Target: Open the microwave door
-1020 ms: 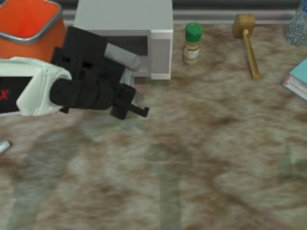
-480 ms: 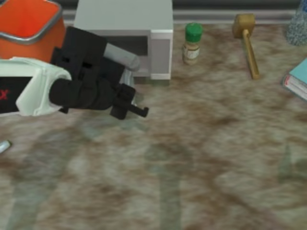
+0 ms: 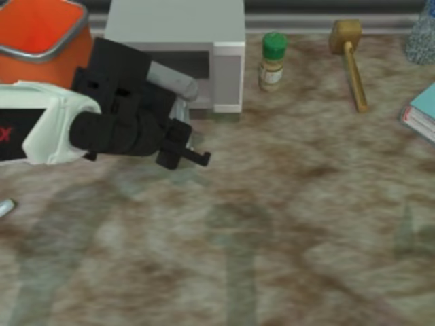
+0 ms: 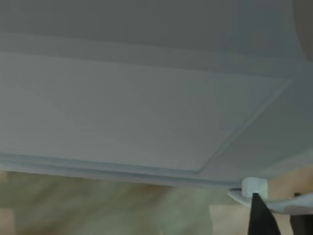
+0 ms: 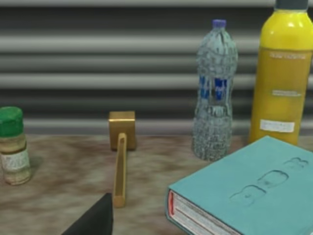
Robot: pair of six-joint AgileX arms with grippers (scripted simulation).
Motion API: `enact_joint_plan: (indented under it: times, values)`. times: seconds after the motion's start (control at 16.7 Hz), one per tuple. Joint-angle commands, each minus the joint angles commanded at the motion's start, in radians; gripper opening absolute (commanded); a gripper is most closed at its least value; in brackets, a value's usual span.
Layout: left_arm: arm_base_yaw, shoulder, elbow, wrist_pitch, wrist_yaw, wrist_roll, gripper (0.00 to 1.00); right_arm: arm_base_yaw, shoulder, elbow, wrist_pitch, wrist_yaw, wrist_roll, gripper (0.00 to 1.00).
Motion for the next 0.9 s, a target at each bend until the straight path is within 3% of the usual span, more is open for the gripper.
enact_joint_plan:
  times: [0.9]
  values:
    - [0.024, -0.018, -0.020, -0.005, 0.046, 0.054, 0.00, 0.000, 0.000, 0.000, 0.000, 0.000, 0.000, 1.00]
